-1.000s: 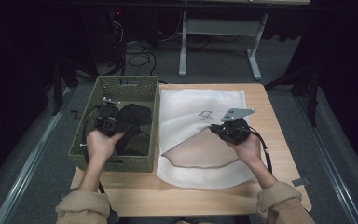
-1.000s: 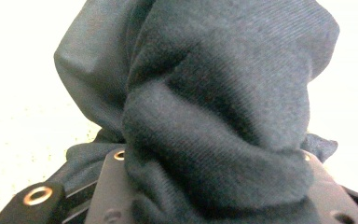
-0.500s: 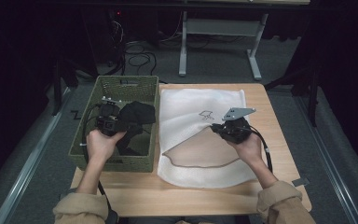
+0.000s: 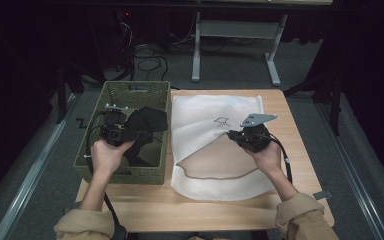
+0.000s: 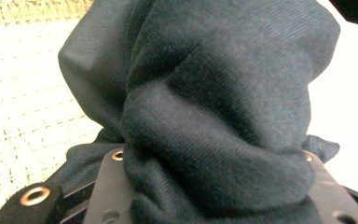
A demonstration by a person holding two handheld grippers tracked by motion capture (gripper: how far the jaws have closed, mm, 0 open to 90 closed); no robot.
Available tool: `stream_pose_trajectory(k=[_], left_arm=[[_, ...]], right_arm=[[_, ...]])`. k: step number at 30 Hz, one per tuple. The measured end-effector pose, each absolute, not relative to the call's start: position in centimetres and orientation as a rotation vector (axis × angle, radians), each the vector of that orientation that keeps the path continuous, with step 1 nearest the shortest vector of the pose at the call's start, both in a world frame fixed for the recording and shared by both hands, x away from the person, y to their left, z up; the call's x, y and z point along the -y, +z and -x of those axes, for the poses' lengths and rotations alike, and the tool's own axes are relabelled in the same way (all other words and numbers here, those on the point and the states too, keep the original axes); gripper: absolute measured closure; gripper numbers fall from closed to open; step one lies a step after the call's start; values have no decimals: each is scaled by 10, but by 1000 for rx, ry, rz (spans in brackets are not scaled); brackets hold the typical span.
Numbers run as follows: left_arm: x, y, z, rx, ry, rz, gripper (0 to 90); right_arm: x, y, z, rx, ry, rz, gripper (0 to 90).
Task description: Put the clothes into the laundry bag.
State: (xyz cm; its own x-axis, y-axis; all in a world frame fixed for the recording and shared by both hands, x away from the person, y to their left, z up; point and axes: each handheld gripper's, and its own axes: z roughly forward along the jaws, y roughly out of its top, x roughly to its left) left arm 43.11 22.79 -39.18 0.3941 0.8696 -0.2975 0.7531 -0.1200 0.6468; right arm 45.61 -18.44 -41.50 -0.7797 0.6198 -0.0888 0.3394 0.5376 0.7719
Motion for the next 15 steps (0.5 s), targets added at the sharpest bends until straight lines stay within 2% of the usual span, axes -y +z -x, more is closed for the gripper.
stream_pose_trajectory(k=[15], left_arm=[[-222, -383, -422, -1318, 205, -1884, 569]], right_arm=[[183, -416, -460, -2418, 1104, -805, 878]])
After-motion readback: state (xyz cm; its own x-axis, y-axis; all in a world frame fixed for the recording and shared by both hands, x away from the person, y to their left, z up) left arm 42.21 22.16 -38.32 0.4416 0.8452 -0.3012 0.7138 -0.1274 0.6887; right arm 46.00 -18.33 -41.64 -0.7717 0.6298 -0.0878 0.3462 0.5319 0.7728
